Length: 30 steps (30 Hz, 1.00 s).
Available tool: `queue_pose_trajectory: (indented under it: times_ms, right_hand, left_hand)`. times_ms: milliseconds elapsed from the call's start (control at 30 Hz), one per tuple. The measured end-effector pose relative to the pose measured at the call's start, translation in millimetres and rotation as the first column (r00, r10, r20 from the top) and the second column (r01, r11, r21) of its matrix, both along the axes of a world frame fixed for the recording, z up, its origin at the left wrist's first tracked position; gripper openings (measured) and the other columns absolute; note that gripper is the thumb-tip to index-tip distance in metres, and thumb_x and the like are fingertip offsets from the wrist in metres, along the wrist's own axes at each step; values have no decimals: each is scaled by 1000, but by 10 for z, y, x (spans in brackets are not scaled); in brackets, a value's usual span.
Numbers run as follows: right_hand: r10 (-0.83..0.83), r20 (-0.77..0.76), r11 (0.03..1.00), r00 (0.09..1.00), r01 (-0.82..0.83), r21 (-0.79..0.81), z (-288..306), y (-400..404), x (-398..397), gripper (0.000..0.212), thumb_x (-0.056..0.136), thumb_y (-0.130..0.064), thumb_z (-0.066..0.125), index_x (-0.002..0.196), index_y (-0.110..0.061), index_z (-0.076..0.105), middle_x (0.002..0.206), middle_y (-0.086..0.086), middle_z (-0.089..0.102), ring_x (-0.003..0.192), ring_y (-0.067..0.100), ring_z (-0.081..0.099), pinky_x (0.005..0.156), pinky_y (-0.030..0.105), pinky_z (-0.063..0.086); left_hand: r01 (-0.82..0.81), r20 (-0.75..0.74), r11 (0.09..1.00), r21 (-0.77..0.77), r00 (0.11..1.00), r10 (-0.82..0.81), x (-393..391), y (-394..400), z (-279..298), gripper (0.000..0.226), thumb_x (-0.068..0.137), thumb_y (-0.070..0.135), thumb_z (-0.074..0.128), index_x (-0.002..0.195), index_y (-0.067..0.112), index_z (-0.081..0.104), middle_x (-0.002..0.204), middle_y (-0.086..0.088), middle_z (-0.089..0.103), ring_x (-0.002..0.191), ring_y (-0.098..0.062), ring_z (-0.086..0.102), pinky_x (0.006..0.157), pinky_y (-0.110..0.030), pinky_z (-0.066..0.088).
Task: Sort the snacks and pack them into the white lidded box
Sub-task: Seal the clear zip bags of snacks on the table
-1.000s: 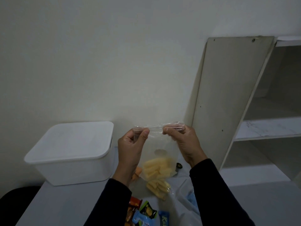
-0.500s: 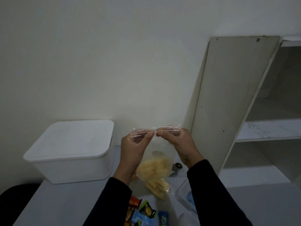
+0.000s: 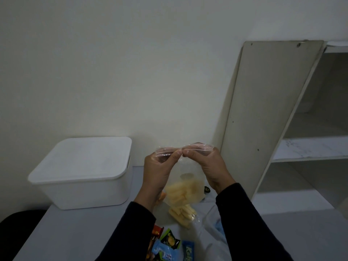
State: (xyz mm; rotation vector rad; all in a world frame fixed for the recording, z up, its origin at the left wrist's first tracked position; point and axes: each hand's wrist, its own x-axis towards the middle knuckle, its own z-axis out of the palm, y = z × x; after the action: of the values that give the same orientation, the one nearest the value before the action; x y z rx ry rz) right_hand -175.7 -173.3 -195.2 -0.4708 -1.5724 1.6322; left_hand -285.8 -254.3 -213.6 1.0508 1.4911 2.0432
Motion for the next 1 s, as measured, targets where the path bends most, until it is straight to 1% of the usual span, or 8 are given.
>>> queue_pose_trajectory:
  times_ms: [267,433,500,567,633,733,867,1000]
  right_hand:
    - [-33,7,996,999,32,85,-49,-29,0,10,79,-2,71,74,-11,73,73,-5,72,76,8,67,72,18,51]
    - [-67,11,984,998,64,166,-30,-12,18,9,77,-4,74,77,-13,75,77,-4,75,80,9,69,73,18,52]
    - [-83,29,977,996,76,197,-36,-21,20,9,76,-4,74,77,-13,75,78,-4,75,81,9,70,73,17,52]
    - [-106,36,974,994,97,205,-36,-35,9,14,76,-3,75,76,-17,75,77,-7,75,81,6,69,73,16,52]
    - [-132,30,975,991,125,182,-23,-36,-1,22,75,-4,76,78,-26,74,80,-7,74,82,6,68,75,16,52]
    - [-117,29,981,993,111,156,5,-33,3,39,76,-2,75,94,-36,69,87,-4,70,85,6,66,77,17,53]
    - [-114,67,953,991,90,288,41,-37,18,51,78,5,71,105,-38,63,96,-1,64,80,3,65,78,17,54]
    - [-114,166,900,980,31,434,99,-3,10,40,78,10,69,91,-28,69,93,0,63,71,8,68,72,15,53]
  left_hand:
    - [-61,51,998,-22,997,62,67,15,-28,6,84,13,67,83,11,73,77,6,72,71,2,66,64,-11,50]
    - [10,144,995,-103,990,5,13,-7,35,42,68,54,62,78,15,73,65,5,67,62,-3,59,60,-14,46]
    - [26,166,991,-131,986,-4,-26,-11,64,29,76,46,66,72,17,73,63,2,65,61,-7,57,64,-19,45]
    - [29,173,991,-128,985,-6,-48,-10,74,15,85,23,68,73,18,74,63,3,65,61,-7,57,66,-23,45]
    - [39,146,990,-135,989,-19,-57,-20,68,15,87,13,65,77,19,74,64,5,66,60,-4,56,67,-23,46]
    - [34,146,991,-126,989,-16,-67,-49,92,14,85,10,67,84,22,73,68,7,68,58,0,57,65,-19,48]
    - [-93,20,990,-103,995,95,-125,-94,117,30,80,14,73,100,34,62,83,4,71,68,-5,65,64,-19,53]
    - [-153,-187,982,-113,974,130,-212,-116,110,27,81,16,73,86,39,59,79,16,70,77,-8,67,70,-27,55]
